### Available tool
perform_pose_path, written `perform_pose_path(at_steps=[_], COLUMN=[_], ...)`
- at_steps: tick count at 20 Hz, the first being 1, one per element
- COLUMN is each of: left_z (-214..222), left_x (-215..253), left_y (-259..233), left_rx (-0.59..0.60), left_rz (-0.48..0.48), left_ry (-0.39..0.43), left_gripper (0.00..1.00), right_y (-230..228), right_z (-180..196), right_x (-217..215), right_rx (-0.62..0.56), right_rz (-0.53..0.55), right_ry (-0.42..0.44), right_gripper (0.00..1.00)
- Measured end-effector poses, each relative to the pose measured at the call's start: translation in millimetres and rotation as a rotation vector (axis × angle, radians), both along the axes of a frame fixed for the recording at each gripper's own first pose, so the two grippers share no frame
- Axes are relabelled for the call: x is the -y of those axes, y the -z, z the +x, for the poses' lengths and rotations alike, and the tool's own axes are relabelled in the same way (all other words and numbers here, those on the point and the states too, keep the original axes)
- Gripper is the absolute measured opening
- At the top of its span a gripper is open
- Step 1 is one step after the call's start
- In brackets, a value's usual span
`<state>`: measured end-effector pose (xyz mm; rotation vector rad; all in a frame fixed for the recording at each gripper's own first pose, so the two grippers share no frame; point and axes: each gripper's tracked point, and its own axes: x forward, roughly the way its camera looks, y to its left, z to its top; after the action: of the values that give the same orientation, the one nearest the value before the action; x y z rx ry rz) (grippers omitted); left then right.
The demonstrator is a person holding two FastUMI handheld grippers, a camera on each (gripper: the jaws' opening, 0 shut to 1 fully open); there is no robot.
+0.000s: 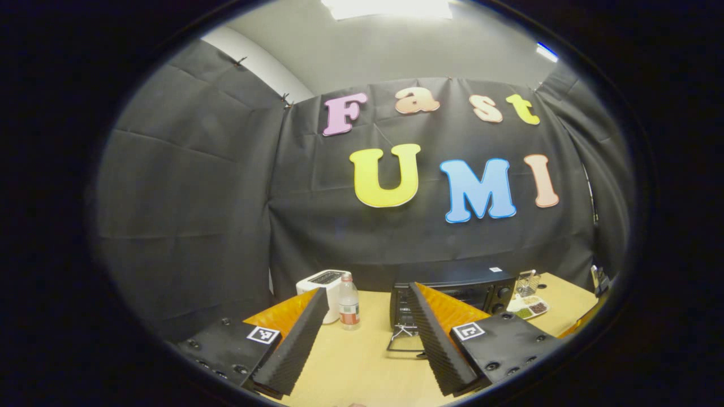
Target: Open the electric oven with the left hand, put the food in, and close the electric oven.
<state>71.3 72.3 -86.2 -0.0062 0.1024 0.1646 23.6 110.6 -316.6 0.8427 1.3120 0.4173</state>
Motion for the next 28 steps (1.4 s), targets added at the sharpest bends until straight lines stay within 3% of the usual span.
perform_pose_path(at_steps=[5, 6, 10, 21, 28], left_z=[4.1, 5.6, 16.1, 61.8, 85.0], left_x=[-10.6, -13.4, -26.4, -92.9, -132.8], left_y=[2.2, 3.4, 7.6, 20.3, 25.3], left_rx=[-0.005, -0.004, -0.005, -0.003, 0.005], left_rz=[-0.002, 0.0, 0.007, -0.009, 0.002], left_ry=[-0.007, -0.009, -0.008, -0.018, 0.005], left_gripper=[1.0, 0.95, 1.0, 1.0, 0.94], right_y=[-21.6, -23.7, -33.8, -30.8, -24.5], right_z=[33.2, 41.8, 65.3, 130.0, 172.4], right_x=[-20.3, -25.5, -53.5, -126.1, -158.0], right_rx=[0.036, 0.05, 0.08, 0.044, 0.065], right_rz=[0.059, 0.053, 0.049, 0.114, 0.139], right_ry=[0.123, 0.144, 0.204, 0.53, 0.741], right_gripper=[0.01, 0.01, 0.01, 0.0, 0.01])
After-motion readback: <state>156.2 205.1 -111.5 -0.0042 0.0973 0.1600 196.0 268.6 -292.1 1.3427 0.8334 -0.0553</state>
